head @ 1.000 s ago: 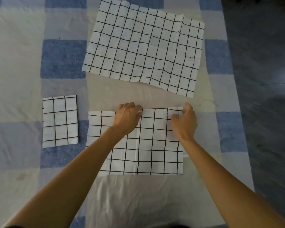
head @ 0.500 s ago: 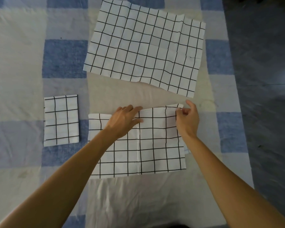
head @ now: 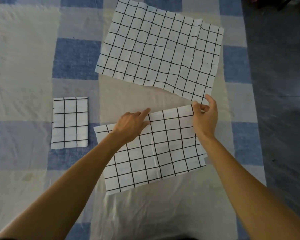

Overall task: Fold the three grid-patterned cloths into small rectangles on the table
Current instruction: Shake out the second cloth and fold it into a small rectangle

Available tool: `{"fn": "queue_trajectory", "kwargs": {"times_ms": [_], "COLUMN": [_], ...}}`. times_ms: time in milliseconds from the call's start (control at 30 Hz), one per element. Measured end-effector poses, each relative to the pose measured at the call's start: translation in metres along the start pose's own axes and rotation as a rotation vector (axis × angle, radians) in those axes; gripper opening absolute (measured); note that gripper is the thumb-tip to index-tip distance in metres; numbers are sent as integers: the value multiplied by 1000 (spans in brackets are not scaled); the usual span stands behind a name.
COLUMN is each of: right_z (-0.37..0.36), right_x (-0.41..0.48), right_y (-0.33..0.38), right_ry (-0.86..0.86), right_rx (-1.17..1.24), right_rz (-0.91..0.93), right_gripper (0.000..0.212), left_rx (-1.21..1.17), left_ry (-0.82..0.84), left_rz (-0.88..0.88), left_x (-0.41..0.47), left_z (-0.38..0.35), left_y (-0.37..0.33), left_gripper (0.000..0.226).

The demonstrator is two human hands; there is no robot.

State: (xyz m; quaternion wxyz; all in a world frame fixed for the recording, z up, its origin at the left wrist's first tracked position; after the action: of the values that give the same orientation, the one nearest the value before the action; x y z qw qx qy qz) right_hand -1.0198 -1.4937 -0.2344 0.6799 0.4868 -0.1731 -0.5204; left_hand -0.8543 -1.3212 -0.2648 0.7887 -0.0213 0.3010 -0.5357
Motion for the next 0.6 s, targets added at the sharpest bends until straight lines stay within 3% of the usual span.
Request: {"fn": "queue_trajectory", "kwargs": {"times_ms": [167, 367, 600], "right_z": [-14, -7, -9], "right_x": [-7, 1, 13], "right_y": [-11, -9, -8], "right_ry": [130, 55, 37], "right_rx": [-70, -59, -113], "right_rz": [-10, 31, -22], "right_gripper": [48, 35, 27], "left_rx": [-21, -115, -64], "left_ry": [15, 16, -112], "left_rz": [11, 29, -127], "left_x": [4, 1, -1], "left_z": [-1, -7, -3], "left_y": [8, 9, 4], "left_gripper": [52, 70, 39]}}
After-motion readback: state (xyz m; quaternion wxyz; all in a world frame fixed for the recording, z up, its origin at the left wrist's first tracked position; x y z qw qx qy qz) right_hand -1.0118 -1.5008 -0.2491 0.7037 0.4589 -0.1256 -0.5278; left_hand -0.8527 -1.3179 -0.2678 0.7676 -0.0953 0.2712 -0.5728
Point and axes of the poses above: each hand's wrist, its own x-axis towards the middle knuckle, its own z-axis out of the back of the hand, y = z × x, the point moved 8 cm from there along x, towards the middle knuckle, and after that the axes turned 10 degrees about y, right-handed, at the moved point
